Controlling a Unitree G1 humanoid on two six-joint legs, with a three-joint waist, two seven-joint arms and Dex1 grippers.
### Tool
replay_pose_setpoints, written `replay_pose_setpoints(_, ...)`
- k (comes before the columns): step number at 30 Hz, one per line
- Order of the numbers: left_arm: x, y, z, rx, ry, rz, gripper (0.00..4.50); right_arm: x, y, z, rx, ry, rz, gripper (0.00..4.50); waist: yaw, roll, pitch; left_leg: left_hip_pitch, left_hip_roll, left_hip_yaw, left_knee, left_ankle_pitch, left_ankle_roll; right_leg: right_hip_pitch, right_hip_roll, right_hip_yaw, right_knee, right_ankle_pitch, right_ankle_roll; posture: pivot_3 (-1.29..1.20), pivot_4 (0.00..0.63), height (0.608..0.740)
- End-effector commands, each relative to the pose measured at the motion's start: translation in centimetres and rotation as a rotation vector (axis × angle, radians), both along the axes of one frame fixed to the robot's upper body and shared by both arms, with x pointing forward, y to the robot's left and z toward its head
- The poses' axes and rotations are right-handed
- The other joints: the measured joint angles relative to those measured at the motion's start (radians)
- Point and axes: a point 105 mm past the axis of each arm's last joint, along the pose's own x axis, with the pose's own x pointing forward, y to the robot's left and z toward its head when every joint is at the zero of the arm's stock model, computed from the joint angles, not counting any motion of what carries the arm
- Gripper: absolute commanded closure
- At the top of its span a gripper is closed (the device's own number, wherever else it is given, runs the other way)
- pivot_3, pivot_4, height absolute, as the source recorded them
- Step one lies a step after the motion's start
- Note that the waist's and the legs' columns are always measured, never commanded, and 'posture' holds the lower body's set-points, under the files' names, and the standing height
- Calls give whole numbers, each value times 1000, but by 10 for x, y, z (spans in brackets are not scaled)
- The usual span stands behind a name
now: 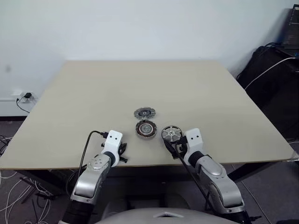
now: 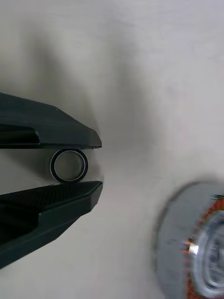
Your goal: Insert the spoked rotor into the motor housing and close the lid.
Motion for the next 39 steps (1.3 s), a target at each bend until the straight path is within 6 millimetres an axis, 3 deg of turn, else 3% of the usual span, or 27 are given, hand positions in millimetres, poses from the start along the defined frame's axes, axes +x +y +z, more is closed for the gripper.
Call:
replay_pose_setpoints(1,17,-26,41,-59,-161,-82,3832,7,3,14,8,-64,10,0,2,0,0,0,0,0,0,0,0,0,0,0,0,0,0,0,0,740)
replay_pose_setpoints(8,32,-62,57,-101,-216,-216,3832,8,3,14,13,-70,1,0,2,0,0,-1,-1,0,0,0,0,0,0,0,-1,1,-2,0,0,740)
replay_pose_setpoints(17,63,-89,48,-109,-199,-284,3832,7,7,18,28,-90,-13,0,1,0,0,-1,-1,0,1,0,0,1,0,0,-1,0,1,0,0,740)
replay_pose_setpoints(27,78,-93,38,-88,-180,-272,3832,6,3,20,29,-102,-38,0,2,0,0,-1,-2,-1,1,0,1,0,0,0,-2,1,-1,0,0,740)
replay_pose_setpoints(39,65,-95,18,-80,-86,-296,3832,7,4,19,31,-102,-43,0,1,0,0,-1,-1,-1,1,0,1,0,0,0,-1,2,-1,0,0,740)
